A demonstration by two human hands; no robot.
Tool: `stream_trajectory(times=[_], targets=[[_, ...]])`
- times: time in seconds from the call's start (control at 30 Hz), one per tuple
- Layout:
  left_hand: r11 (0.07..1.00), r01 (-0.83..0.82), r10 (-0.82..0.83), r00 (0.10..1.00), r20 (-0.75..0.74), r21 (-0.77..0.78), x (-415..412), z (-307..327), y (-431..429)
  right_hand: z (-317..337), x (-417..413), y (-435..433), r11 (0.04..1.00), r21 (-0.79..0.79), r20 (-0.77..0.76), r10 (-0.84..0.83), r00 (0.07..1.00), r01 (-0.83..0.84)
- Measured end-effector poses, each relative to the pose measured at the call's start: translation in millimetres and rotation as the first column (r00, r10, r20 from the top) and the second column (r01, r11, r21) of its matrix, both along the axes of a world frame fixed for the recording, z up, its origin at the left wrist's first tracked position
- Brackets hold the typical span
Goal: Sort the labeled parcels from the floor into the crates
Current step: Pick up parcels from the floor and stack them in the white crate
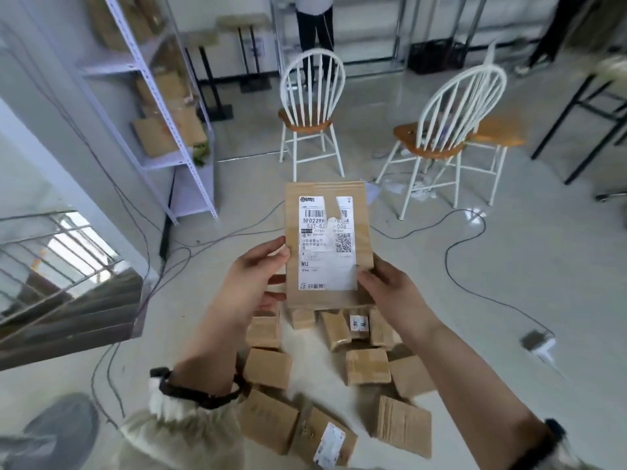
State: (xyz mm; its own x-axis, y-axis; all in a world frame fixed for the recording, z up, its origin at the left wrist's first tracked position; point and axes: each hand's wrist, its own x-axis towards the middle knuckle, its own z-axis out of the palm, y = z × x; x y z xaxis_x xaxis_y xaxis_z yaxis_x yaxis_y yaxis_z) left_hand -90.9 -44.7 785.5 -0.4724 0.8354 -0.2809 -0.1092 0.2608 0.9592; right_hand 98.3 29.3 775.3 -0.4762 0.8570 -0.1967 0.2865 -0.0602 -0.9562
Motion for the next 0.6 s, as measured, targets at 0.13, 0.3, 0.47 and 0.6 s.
stream_trajectory(times=[0.13,0.3,0.47,0.6], targets=[[0.996,0.053,-0.053,0.999,0.0,0.07,19.6,8.2,7.2,14.8,25.3,-4.5,0.999,0.011,-0.046,-0.031,0.998,0.031],[0.968,0.228,-0.229,0.973,0.0,0.102,49.3,20.7,38.0,31.7,66.3,-19.0,0.959,0.072,-0.041,-0.273,0.961,0.275],[0.833,0.536,-0.534,0.844,-0.057,0.138,99.6,46.1,66.1,51.4,109.0,-58.1,0.824,0.093,-0.061,-0.556,0.829,0.559],[0.632,0.756,-0.751,0.652,-0.107,0.17,165.6,57.3,62.3,61.5,151.1,-114.7,0.681,0.087,-0.133,-0.715,0.686,0.727]])
